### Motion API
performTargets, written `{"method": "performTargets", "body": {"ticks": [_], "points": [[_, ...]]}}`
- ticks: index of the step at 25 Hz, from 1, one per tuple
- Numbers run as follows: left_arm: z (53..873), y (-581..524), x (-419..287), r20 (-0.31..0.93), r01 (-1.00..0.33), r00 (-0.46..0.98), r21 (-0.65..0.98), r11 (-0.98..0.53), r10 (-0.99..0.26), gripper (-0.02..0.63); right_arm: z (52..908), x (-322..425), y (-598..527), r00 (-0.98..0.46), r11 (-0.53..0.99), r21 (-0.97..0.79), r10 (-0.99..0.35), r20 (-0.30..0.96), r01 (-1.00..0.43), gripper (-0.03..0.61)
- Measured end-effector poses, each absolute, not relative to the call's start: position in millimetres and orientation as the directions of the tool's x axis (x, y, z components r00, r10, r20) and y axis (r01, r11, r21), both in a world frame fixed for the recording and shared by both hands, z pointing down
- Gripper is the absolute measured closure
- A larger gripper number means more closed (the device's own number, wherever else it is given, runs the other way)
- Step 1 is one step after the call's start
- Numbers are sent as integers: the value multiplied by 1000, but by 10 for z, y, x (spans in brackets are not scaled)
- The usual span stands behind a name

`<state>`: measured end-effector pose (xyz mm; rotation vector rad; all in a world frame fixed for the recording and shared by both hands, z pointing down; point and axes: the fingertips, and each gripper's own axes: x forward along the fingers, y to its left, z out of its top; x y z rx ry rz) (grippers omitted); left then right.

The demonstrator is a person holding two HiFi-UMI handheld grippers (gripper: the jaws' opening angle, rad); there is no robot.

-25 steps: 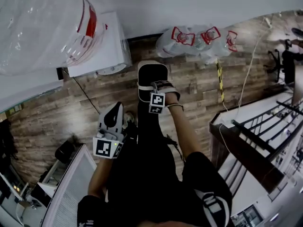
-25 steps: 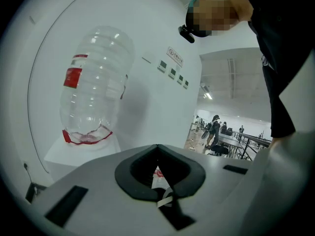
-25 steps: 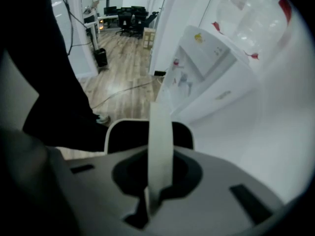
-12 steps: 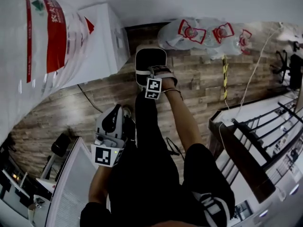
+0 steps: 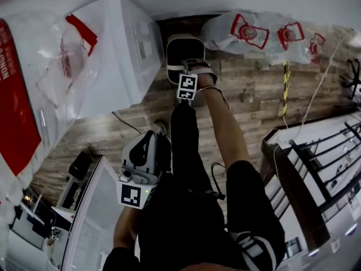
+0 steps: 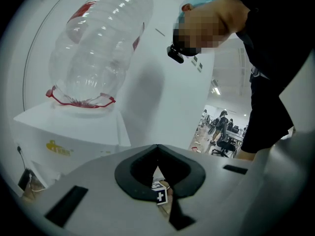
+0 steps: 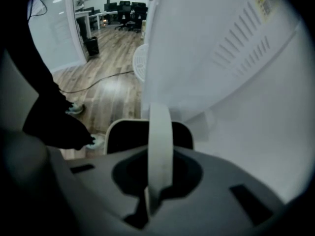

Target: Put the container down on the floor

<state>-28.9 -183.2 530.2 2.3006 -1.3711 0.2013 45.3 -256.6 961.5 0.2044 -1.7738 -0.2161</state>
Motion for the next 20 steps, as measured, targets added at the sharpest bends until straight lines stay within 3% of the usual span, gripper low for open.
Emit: {"method": "performTargets", "body": {"ticks": [20], "points": [[5883, -2250, -85, 386, -891, 444, 289, -350, -809, 583, 10431, 206, -3191, -219, 975, 222, -220, 950, -18, 545]]}}
